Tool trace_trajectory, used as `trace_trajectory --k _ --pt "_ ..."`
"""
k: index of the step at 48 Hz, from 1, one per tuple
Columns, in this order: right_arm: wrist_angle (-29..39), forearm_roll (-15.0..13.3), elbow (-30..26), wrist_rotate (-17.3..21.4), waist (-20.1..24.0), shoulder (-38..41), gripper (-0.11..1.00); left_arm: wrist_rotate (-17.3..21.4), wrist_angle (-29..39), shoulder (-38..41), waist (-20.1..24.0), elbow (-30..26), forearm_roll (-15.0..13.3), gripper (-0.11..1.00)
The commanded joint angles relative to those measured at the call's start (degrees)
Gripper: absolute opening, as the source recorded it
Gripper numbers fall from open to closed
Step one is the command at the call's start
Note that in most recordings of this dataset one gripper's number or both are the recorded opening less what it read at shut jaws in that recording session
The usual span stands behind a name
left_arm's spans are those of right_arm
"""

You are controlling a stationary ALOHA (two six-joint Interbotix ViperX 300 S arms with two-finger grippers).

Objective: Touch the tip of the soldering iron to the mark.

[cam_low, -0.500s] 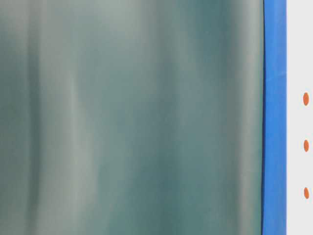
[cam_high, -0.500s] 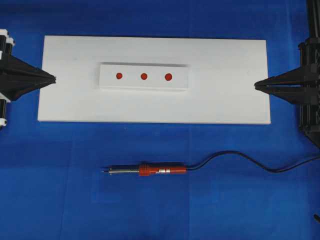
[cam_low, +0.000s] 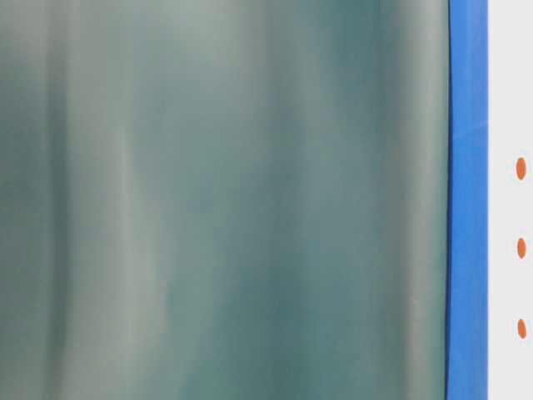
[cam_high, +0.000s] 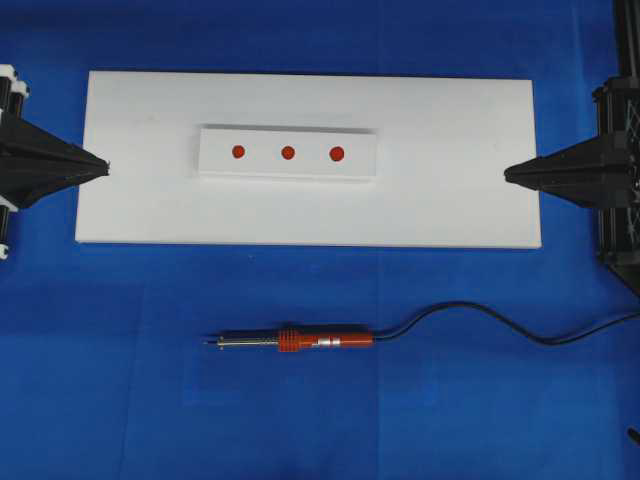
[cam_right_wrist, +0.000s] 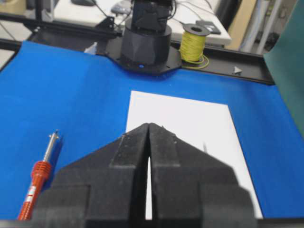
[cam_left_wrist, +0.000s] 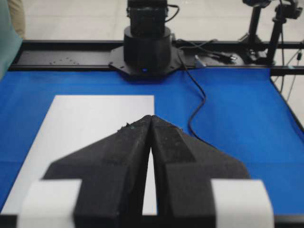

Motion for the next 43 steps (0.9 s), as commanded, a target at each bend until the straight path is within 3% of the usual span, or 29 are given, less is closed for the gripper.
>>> trace_trajectory --k 1,11,16,21,33,35,43 --pt "-0.3 0.4 -1.5 0.4 0.2 0.3 -0.06 0.1 -0.3 0.2 -0.1 -0.9 0.1 0.00" --pt "-0.5 0.4 -1.4 1.2 0.2 0.4 -0.06 0.1 -0.3 0.3 -0.1 -0.7 0.1 0.00" --pt "-0.6 0.4 -1.8 1.9 1.0 0.4 0.00 0.1 -0.3 0.3 -0.1 -0.6 0.1 0.00" --pt "-0.6 0.4 -2.8 3.0 4.1 0.3 0.17 0.1 -0.3 0.3 -0.1 -0.5 0.1 0.00" --pt "-2.5 0.5 -5.6 3.6 14.0 5.1 0.89 0.1 -0.4 0.3 0.2 -0.5 0.1 0.00" --pt "-3.3 0.6 -6.2 3.6 14.8 6.8 0.94 0.1 -0.3 0.3 0.2 -0.4 0.1 0.00" --pt "-4.3 0.6 -9.1 3.6 15.2 13.9 0.90 0.1 -0.4 0.3 0.3 -0.4 0.1 0.00"
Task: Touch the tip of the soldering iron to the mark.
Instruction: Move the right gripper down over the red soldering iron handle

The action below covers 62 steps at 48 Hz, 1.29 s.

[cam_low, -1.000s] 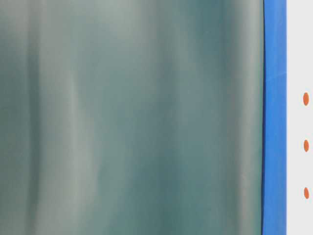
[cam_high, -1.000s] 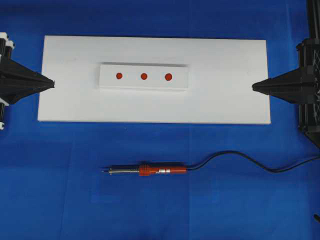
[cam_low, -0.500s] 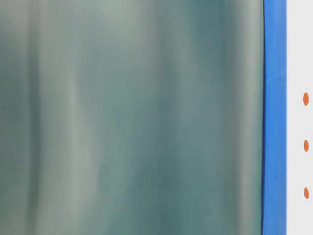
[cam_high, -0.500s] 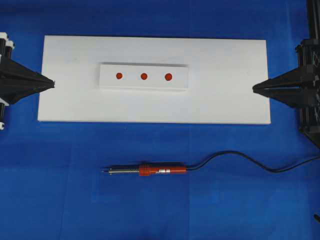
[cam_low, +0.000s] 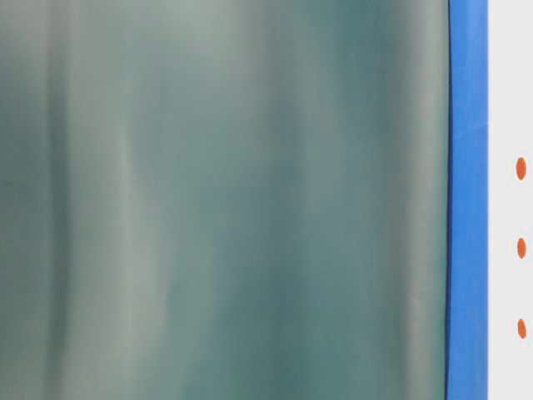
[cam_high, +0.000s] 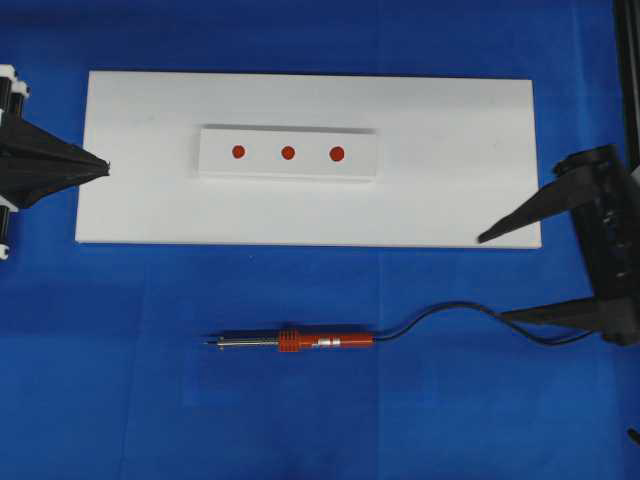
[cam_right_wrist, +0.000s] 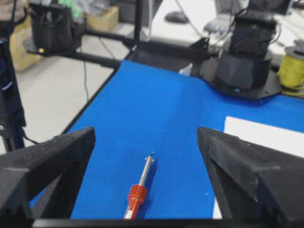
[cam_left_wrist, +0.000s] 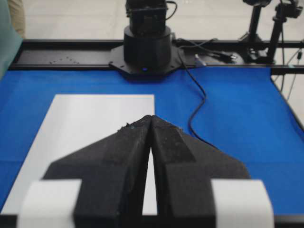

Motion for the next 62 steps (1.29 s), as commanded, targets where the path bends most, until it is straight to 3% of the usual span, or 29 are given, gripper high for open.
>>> trace_trajectory --k 1,23,37,62 --pt "-1.0 0.3 -2.8 0.1 0.3 3.9 0.90 0.0 -0.3 0.3 0.2 -0.4 0.1 0.00" --pt "-3.5 5.1 -13.7 0.2 0.5 28.3 0.89 0.0 -0.3 0.2 0.2 0.0 0.1 0.00" --pt "-10.0 11.4 -18.2 0.2 1.5 44.7 0.89 0.1 -0.5 0.2 0.2 0.4 0.1 0.00" --pt "-17.6 19.7 -21.4 0.1 4.0 61.1 0.89 0.1 -0.7 0.2 0.5 1.2 0.1 0.00"
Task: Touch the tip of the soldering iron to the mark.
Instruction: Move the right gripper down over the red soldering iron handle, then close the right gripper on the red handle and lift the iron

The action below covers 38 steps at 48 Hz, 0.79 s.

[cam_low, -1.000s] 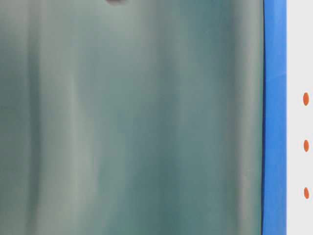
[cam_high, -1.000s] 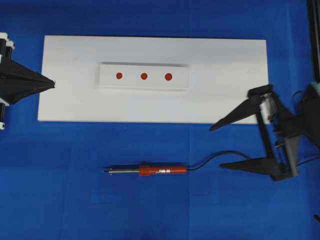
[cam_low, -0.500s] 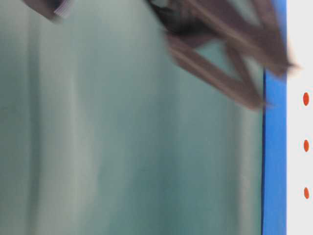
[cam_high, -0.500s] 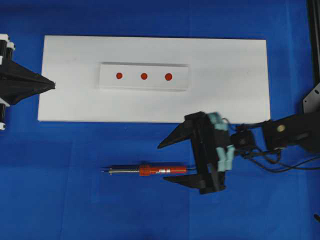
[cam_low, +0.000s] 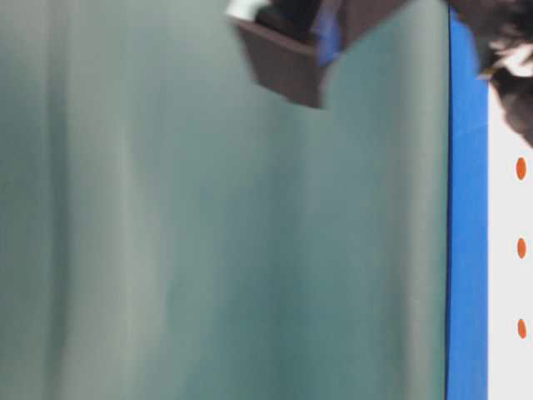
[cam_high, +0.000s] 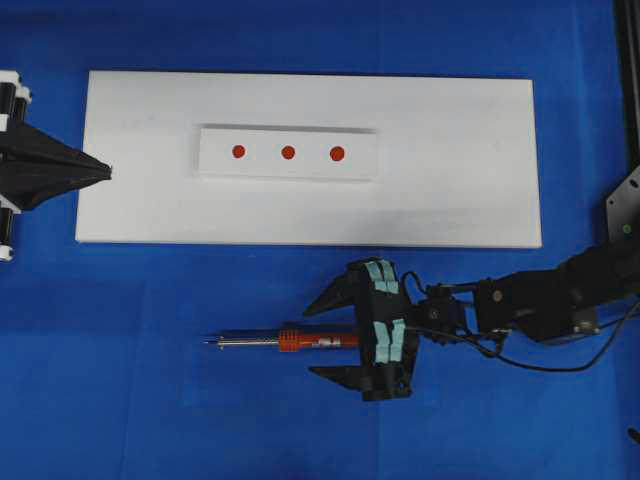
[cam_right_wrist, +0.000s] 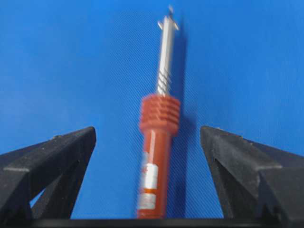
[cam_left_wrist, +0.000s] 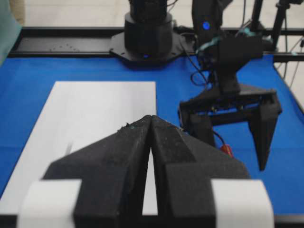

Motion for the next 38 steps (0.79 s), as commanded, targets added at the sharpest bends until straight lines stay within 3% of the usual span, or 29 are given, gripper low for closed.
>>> trace_trajectory --k 1,11,16,29,38 --pt "-1.9 1.2 -1.2 -0.1 -0.1 0.7 0.89 0.1 -0.6 0.3 0.4 -0.6 0.2 0.00" --pt "-2.5 2.3 -1.8 -0.1 0.0 2.9 0.88 0.1 -0.6 0.2 1.0 -0.5 0.2 0.00" --pt "-2.5 2.2 -1.8 -0.7 0.2 2.9 0.81 0.1 -0.6 0.2 1.1 -0.4 0.1 0.00" --pt "-2.7 1.1 -1.7 -1.6 0.7 2.9 0.09 -0.1 -0.6 0.2 1.1 -0.3 0.1 0.00" --pt "-3.0 1.1 -1.8 -1.6 0.7 2.8 0.06 -0.2 -0.6 0.2 1.1 -0.3 0.1 0.00"
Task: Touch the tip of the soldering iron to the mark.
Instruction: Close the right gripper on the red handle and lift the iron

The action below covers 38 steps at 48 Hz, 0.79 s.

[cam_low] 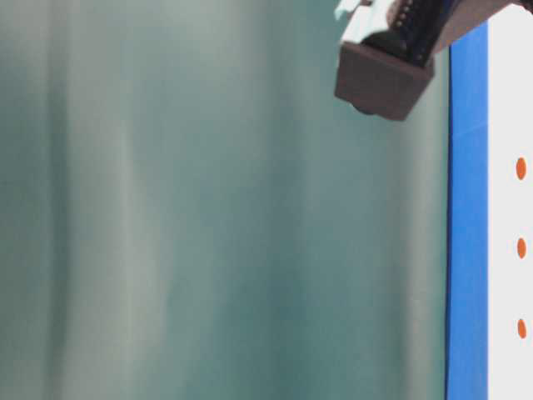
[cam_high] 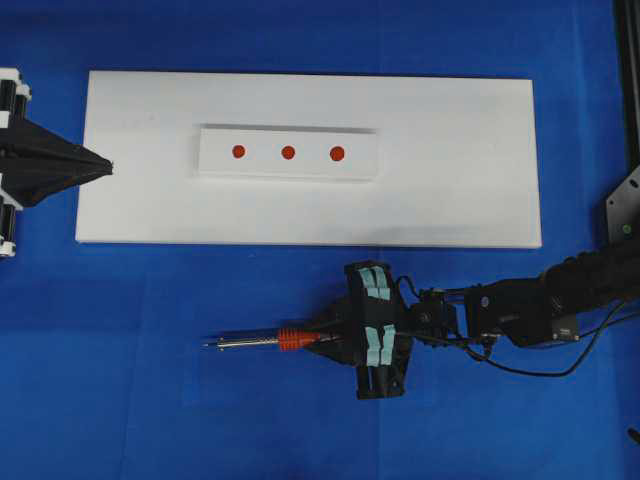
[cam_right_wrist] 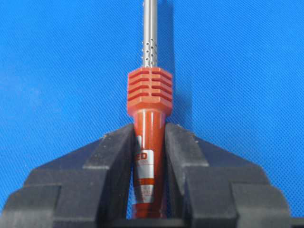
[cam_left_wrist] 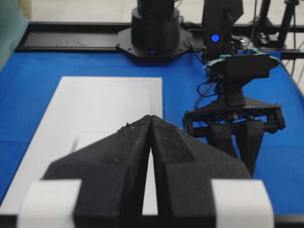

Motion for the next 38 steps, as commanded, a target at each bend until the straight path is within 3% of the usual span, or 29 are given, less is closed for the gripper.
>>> trace_trajectory --k 1,13,29,38 --pt "-0.8 -0.2 -1.0 -0.1 0.3 -0.9 0.06 -0.1 -0.6 0.3 0.2 -0.5 0.0 0.00" --pt "1.4 0.1 -0.7 0.0 0.1 -6.0 0.06 -0.4 -0.6 0.2 0.2 -0.4 0.0 0.00" --pt "16.7 0.2 -0.3 -2.3 -1.9 -21.7 0.06 -0.6 -0.6 0.2 0.2 -0.4 0.0 0.00" --pt "21.5 0.2 -0.5 -3.8 -2.7 -26.5 0.06 -0.6 -0.7 0.2 0.2 -0.2 0.1 0.00"
